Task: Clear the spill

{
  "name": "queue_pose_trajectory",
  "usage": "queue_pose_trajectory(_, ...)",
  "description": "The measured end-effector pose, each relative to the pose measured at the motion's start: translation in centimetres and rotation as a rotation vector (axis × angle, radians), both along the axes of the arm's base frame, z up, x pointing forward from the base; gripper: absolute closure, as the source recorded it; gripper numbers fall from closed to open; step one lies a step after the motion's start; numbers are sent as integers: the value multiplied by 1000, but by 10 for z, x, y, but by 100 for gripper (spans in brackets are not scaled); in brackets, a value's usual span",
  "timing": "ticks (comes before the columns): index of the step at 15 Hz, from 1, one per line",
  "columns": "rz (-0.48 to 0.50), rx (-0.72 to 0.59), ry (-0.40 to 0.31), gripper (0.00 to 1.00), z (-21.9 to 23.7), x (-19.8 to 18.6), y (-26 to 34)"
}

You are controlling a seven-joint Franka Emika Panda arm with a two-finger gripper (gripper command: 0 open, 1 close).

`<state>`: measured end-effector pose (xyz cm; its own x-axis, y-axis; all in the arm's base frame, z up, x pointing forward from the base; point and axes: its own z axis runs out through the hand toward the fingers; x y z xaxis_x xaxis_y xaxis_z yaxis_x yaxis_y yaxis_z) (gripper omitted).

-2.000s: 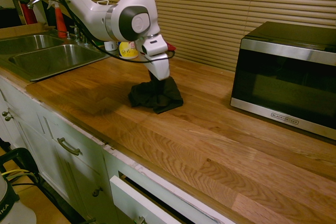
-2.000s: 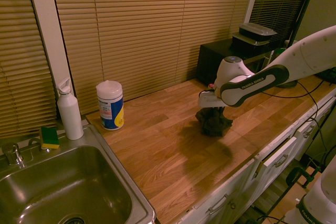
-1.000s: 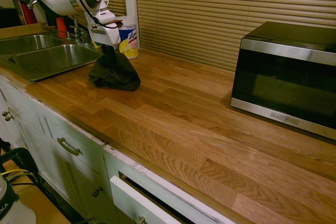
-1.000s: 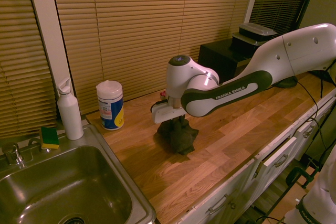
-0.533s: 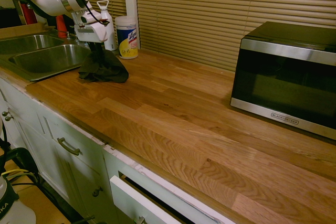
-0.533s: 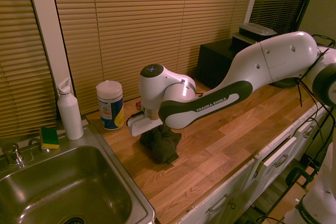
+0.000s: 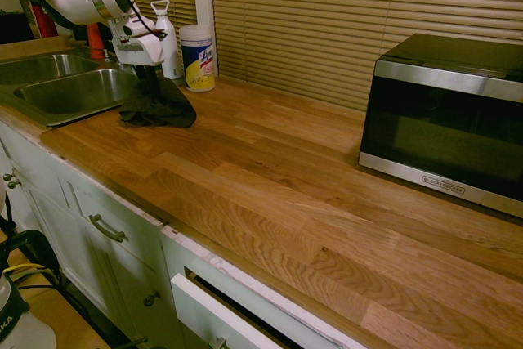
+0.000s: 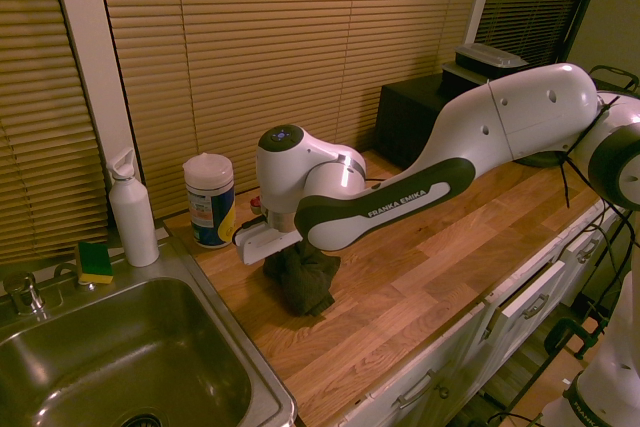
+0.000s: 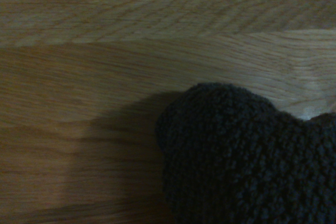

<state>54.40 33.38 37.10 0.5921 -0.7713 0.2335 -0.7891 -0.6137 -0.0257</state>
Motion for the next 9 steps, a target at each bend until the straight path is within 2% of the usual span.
queue_pose_trajectory(4, -7, -8, -7, 0, 16, -3, -3)
queue_pose_trajectory(9, -41, -6, -47, 0, 58, -19, -6)
